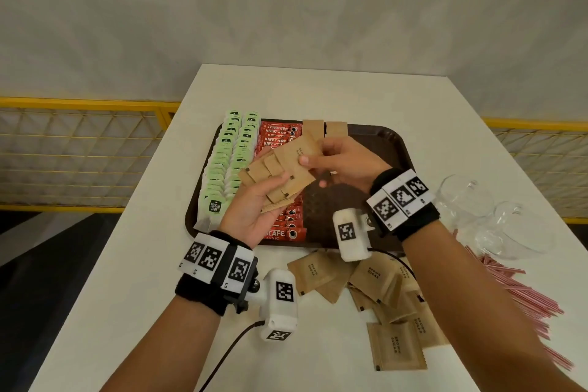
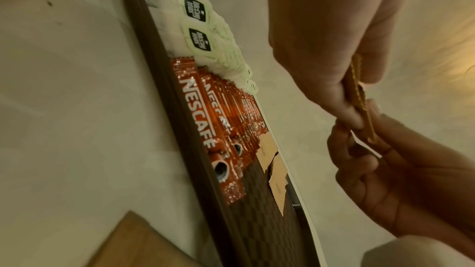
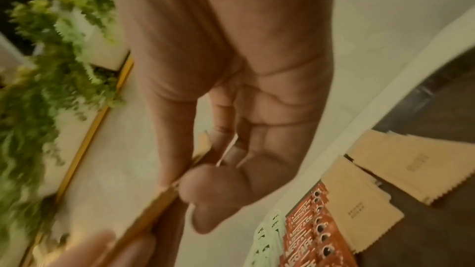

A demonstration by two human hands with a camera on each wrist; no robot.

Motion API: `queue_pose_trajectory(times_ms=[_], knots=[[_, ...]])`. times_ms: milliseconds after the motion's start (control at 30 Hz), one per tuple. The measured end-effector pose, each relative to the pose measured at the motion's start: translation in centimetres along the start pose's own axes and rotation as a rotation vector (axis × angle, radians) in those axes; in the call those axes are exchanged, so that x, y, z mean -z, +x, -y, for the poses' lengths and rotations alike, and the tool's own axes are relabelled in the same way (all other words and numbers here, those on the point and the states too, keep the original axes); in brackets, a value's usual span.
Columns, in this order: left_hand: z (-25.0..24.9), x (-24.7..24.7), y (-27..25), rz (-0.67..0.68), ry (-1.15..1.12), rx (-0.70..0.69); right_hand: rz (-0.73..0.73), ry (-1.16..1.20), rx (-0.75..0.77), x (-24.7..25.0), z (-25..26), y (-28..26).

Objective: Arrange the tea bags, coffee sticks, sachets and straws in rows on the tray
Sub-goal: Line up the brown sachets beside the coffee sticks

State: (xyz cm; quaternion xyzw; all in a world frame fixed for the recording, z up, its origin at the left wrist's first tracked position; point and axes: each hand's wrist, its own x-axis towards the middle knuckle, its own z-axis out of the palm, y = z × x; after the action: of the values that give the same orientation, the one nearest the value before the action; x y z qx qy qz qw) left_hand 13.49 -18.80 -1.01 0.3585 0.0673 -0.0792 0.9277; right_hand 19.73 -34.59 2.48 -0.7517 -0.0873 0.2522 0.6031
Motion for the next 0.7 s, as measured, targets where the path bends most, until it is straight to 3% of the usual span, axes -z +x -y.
queue_pose_trajectory(times_ms=[133,233,400,500,600,700], knots=[[-0.3,0.2,-0.4,0.018,0.034,-0.011,-0.109,0.364,0.038,1.2,0.1,-0.8],[-0.4,0.2,-0.3,0.002,0.041,-0.006,-0.159,0.499,0.09,2.0,0.6,-1.3],[-0.5,0.1,-0.3,0.008,0.086,-0.005,0.041,0.215,-0.007,0.7,0.0,-1.6],[-0.3,-0.2,-0.4,0.009,0.132,-0.012,0.09,0.204,-0.034,-0.3,-0.5,-1.4],[-0.1,-0.3,-0.3,-0.009,0.135,-0.012,0.063,0.207,-0.02,-0.6,-0.6,-1.4],[-0.3,-0.1,-0.2,-0.056,0.042,0.003,-0.113,0.244,-0.016,0.6,-0.6,-1.2]])
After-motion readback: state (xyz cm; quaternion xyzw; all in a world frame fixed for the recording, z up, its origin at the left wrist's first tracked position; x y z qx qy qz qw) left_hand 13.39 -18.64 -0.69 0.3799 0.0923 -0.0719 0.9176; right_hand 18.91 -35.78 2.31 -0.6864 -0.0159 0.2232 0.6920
